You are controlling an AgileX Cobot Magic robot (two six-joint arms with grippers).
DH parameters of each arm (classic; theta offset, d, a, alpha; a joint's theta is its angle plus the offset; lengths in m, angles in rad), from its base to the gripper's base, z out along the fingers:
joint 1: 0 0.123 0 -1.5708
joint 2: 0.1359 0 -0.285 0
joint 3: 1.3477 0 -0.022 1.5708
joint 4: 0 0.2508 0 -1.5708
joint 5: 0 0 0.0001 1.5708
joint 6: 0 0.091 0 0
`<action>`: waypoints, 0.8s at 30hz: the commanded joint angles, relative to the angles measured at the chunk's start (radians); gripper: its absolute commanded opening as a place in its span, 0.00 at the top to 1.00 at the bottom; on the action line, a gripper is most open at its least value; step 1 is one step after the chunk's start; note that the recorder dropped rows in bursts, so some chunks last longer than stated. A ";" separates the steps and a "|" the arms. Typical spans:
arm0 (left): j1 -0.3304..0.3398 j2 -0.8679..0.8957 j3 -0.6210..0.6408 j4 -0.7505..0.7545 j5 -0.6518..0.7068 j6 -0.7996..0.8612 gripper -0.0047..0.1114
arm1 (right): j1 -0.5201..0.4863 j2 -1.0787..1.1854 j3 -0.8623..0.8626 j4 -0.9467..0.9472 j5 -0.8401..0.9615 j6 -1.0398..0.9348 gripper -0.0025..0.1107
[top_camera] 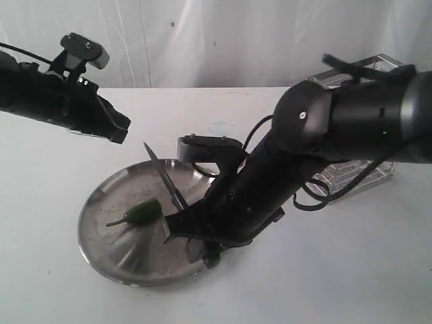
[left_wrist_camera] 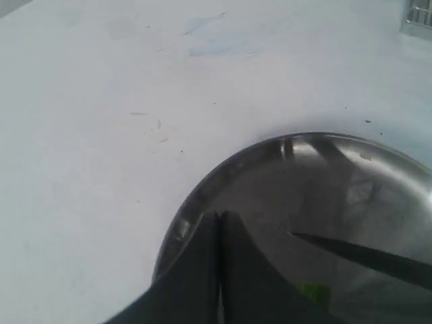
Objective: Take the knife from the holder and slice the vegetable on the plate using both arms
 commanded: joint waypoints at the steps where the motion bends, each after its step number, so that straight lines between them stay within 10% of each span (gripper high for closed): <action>1: 0.006 -0.006 0.049 -0.138 -0.052 -0.098 0.96 | 0.040 0.105 -0.046 -0.094 -0.025 0.117 0.98; 14: 0.006 0.183 0.069 -0.620 0.148 0.424 0.96 | 0.095 0.192 -0.116 -0.152 -0.033 0.172 0.98; 24: 0.006 0.230 0.069 -0.641 0.174 0.449 0.96 | 0.095 0.192 -0.116 -0.210 -0.026 0.230 0.98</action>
